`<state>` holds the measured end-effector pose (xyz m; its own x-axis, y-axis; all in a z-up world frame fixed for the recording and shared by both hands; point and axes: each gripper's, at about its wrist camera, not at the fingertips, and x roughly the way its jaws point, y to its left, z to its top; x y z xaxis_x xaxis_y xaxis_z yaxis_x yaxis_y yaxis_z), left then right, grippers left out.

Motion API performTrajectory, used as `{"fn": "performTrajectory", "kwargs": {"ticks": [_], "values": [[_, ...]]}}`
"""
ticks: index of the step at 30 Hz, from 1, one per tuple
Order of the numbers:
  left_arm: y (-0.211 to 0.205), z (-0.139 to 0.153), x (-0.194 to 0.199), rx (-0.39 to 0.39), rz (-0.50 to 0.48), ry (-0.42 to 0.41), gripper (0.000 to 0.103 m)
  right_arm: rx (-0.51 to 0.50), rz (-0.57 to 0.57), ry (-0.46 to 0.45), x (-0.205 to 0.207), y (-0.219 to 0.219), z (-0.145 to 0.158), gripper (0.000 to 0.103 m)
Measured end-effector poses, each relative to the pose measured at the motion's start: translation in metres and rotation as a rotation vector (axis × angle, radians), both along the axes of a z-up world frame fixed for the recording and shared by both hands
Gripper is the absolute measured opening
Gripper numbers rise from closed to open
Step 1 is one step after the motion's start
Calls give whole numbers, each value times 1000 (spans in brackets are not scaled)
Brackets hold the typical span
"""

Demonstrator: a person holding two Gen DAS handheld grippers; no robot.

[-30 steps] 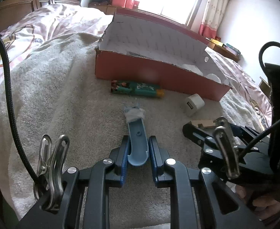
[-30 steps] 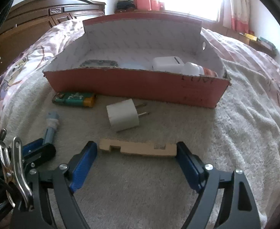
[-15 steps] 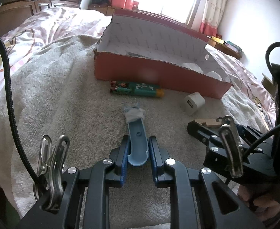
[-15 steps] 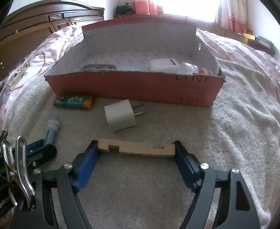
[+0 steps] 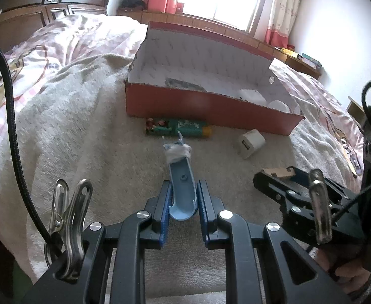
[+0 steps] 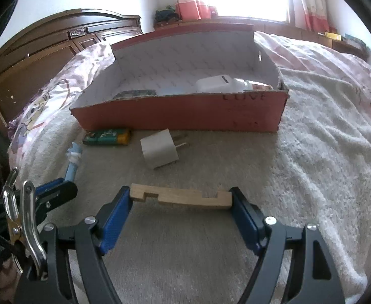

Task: Organize rigid objects
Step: 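Carry the blue piece and wooden stick over the box with both tools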

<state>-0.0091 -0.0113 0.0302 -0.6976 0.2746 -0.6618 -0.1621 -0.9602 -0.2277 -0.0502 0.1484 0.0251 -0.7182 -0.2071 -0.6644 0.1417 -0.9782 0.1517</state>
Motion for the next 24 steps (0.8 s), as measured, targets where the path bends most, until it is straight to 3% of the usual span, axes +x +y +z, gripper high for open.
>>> {"fn": "performTrajectory", "kwargs": {"ticks": [24], "values": [[11, 48, -27, -30, -31, 73, 21, -80, 33, 66, 5, 21, 36, 81]]}}
